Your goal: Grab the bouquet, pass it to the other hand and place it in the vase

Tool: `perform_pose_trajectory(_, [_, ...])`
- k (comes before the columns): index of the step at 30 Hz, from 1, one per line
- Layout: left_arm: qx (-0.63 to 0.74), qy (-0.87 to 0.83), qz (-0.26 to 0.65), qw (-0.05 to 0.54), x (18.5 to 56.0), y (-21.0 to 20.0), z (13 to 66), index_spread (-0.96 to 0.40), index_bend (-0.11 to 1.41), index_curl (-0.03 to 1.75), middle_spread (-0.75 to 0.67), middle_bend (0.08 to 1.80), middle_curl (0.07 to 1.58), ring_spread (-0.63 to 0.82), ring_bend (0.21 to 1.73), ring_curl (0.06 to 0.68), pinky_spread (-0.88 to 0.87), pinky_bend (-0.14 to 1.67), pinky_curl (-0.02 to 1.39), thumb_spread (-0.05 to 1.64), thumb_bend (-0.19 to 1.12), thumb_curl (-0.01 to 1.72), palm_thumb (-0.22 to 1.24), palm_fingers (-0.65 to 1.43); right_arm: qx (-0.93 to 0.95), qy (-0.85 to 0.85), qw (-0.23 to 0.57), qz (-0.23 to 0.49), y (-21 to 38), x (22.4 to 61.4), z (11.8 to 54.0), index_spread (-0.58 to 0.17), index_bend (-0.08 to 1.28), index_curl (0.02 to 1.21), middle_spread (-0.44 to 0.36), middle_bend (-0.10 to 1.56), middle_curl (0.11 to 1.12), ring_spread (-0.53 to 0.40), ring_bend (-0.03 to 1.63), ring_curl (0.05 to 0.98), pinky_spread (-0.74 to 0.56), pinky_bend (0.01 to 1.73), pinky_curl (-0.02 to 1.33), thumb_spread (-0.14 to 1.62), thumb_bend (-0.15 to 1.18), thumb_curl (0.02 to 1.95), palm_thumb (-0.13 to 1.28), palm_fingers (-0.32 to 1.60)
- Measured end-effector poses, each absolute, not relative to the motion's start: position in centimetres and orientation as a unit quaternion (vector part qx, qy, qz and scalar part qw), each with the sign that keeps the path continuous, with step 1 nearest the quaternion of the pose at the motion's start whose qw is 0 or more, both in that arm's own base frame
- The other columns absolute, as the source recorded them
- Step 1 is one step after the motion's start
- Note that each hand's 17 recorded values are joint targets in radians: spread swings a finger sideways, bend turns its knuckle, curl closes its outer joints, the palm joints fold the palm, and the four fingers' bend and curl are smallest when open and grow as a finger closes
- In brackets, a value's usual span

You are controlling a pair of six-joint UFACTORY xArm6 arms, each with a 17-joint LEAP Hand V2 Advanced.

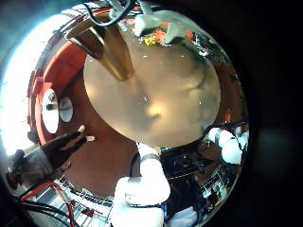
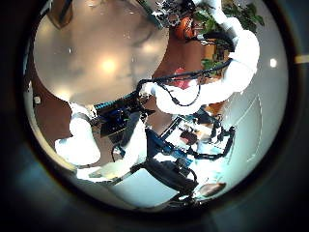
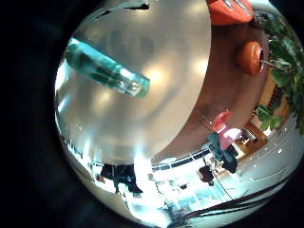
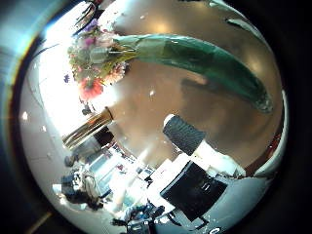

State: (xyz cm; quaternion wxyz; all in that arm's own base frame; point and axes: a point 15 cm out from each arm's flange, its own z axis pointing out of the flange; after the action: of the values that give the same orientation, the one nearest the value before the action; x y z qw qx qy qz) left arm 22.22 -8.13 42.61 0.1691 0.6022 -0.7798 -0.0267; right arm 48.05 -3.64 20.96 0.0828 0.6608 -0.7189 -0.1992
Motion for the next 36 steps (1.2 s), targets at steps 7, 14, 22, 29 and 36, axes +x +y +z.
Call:
perform_pose_trajectory(7, [0.603, -0.779, -0.028, 0.170, 22.2, -8.0, 42.6, 0.03, 0.18, 0.37, 0.47, 0.19, 0.30, 0.60, 0.45, 0.211, 0.54, 0.19, 0.28, 1.10, -0.02, 0.32, 0.36, 0.06, 0.658, -0.726, 0.071, -0.184, -4.1, 49.3, 19.3, -0.195, 0.19, 0.35, 0.016, 0.37, 0.41, -0.069, 0.76, 0.332, 0.12, 0.53, 0.23, 1.08, -0.02, 0.38, 0.54, 0.36])
perform_pose_trajectory(14, [0.605, -0.778, -0.025, 0.167, 22.0, -7.8, 42.8, 0.03, 0.19, 0.37, 0.47, 0.19, 0.30, 0.60, 0.45, 0.211, 0.54, 0.19, 0.28, 1.10, -0.02, 0.32, 0.36, 0.06, 0.655, -0.727, 0.080, -0.191, -3.8, 49.1, 18.1, -0.197, 0.18, 0.36, 0.005, 0.38, 0.41, -0.076, 0.78, 0.339, 0.11, 0.53, 0.21, 1.08, -0.02, 0.39, 0.57, 0.37])
perform_pose_trajectory(22, [0.605, -0.779, -0.023, 0.166, 22.1, -7.8, 43.0, 0.03, 0.18, 0.37, 0.47, 0.19, 0.30, 0.60, 0.45, 0.210, 0.54, 0.19, 0.28, 1.10, -0.02, 0.32, 0.36, 0.06, 0.652, -0.728, 0.107, -0.184, -4.7, 48.5, 17.5, -0.202, 0.18, 0.37, -0.010, 0.40, 0.43, -0.093, 0.79, 0.345, 0.11, 0.53, 0.20, 1.08, -0.02, 0.40, 0.58, 0.39])
perform_pose_trajectory(29, [0.605, -0.778, -0.024, 0.168, 22.3, -7.8, 42.8, 0.03, 0.18, 0.37, 0.47, 0.19, 0.30, 0.60, 0.45, 0.211, 0.54, 0.19, 0.28, 1.10, -0.02, 0.32, 0.36, 0.06, 0.646, -0.728, 0.128, -0.191, -4.9, 47.3, 16.1, -0.207, 0.19, 0.38, -0.025, 0.42, 0.44, -0.112, 0.83, 0.355, 0.08, 0.55, 0.19, 1.08, -0.02, 0.40, 0.60, 0.42])
perform_pose_trajectory(36, [0.605, -0.778, -0.024, 0.167, 22.4, -7.8, 42.9, 0.03, 0.19, 0.37, 0.47, 0.19, 0.30, 0.60, 0.45, 0.211, 0.54, 0.19, 0.28, 1.10, -0.02, 0.32, 0.36, 0.06, 0.648, -0.724, 0.136, -0.194, -4.8, 47.1, 15.4, -0.256, 0.19, 0.39, -0.081, 0.51, 0.48, -0.183, 0.94, 0.380, -0.06, 0.60, 0.16, 1.07, -0.01, 0.41, 0.66, 0.66])
